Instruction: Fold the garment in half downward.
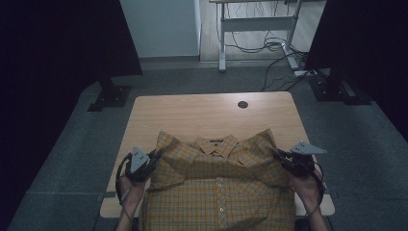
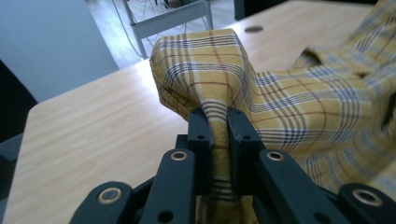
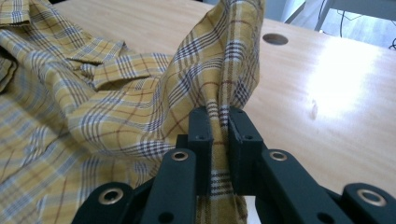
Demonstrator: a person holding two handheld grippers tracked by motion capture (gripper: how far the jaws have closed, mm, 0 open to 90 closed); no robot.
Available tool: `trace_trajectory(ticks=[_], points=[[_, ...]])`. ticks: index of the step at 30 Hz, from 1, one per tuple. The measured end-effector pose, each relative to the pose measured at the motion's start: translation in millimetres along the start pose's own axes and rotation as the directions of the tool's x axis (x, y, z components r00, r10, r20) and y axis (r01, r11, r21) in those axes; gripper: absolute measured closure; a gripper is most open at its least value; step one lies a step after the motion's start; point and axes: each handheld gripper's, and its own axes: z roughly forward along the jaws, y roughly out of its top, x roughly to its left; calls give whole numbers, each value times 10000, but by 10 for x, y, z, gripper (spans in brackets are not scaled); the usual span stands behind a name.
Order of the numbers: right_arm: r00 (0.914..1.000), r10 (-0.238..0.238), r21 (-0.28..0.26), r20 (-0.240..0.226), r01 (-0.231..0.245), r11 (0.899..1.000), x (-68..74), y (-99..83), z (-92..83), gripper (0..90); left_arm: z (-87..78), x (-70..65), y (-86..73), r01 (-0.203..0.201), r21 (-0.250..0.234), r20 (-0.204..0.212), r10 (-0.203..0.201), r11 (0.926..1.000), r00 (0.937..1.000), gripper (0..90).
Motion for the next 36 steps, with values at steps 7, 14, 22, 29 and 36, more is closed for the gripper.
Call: trace_trajectory(ticks=[7, 14, 22, 29, 36], points=[[9999, 59, 340, -146, -54, 9994, 104, -305, -121, 807, -181, -172, -274, -40, 596, 190, 28, 9982, 9998, 807], [9984, 354, 1087, -450, -303, 9936, 175, -567, -166, 805, -210, -329, -543, -224, 1699, 632, 118, 9852, 9979, 795], [9965, 506, 2429, -668, -329, 9695, 247, -776, -59, 797, -84, -390, -669, -579, 2686, 1132, 282, 9615, 9932, 762], [9985, 158, 2724, -530, -8, 9622, 250, -758, 57, 792, 0, -313, -672, -374, 2771, 1327, 3, 9601, 9912, 751], [9993, 143, 2787, -358, -38, 9604, 205, -698, 158, 793, 137, -225, -640, -181, 2801, 1248, -177, 9598, 9920, 748]])
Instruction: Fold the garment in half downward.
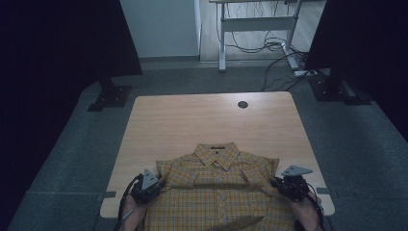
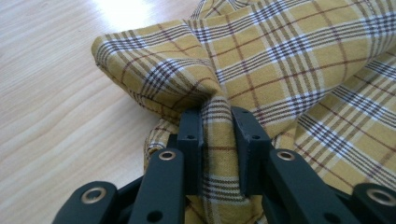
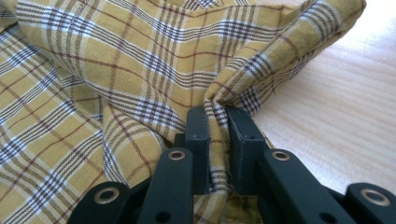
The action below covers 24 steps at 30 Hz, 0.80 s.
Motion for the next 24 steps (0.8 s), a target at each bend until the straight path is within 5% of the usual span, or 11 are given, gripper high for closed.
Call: trace_trajectory(ticks=[24], points=[[9984, 563, -122, 35, -562, 9983, -284, 269, 274, 793, 367, 269, 285, 519, 299, -459, -505, 9982, 9977, 748]])
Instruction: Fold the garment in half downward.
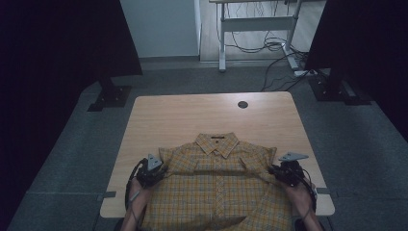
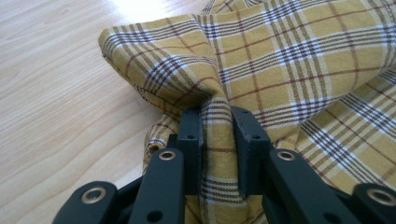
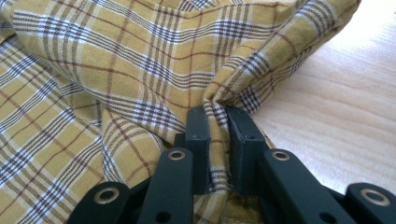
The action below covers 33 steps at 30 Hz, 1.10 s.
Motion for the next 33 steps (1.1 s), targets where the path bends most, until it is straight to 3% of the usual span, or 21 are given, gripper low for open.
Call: trace_trajectory(ticks=[33], points=[[9983, 582, -188, 93, -580, 9981, -316, 333, 330, 794, 358, 307, 251, 866, -11, 118, -866, 9962, 9962, 751]])
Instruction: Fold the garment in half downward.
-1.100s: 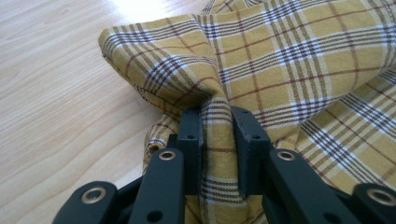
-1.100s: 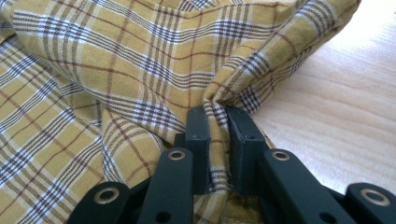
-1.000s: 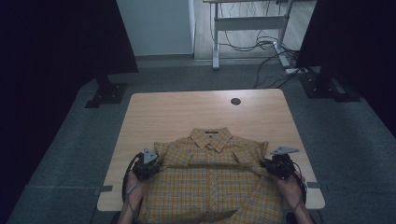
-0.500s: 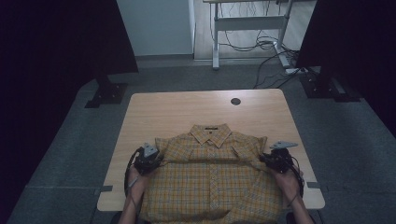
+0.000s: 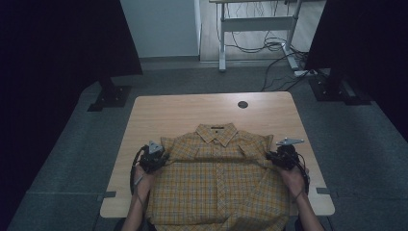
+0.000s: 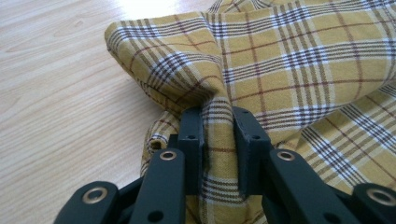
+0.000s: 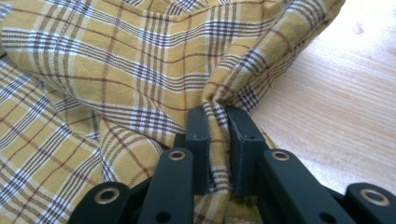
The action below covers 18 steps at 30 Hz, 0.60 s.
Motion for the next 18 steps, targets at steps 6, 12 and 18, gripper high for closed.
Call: trace_trajectory(ticks=[6, 12, 18], points=[[9995, -235, 169, 189, 231, 9996, 21, 41, 1, 792, -16, 112, 23, 645, 93, 634, -650, 9979, 9959, 756], [9963, -428, -593, 740, 472, 9971, 89, 151, -196, 798, -282, 164, 175, 637, -1357, 357, -594, 9887, 9976, 813], [9902, -876, -1620, 1091, 1047, 9812, 198, 314, -521, 800, -669, 139, 438, 177, -2497, 144, -146, 9682, 9998, 817]])
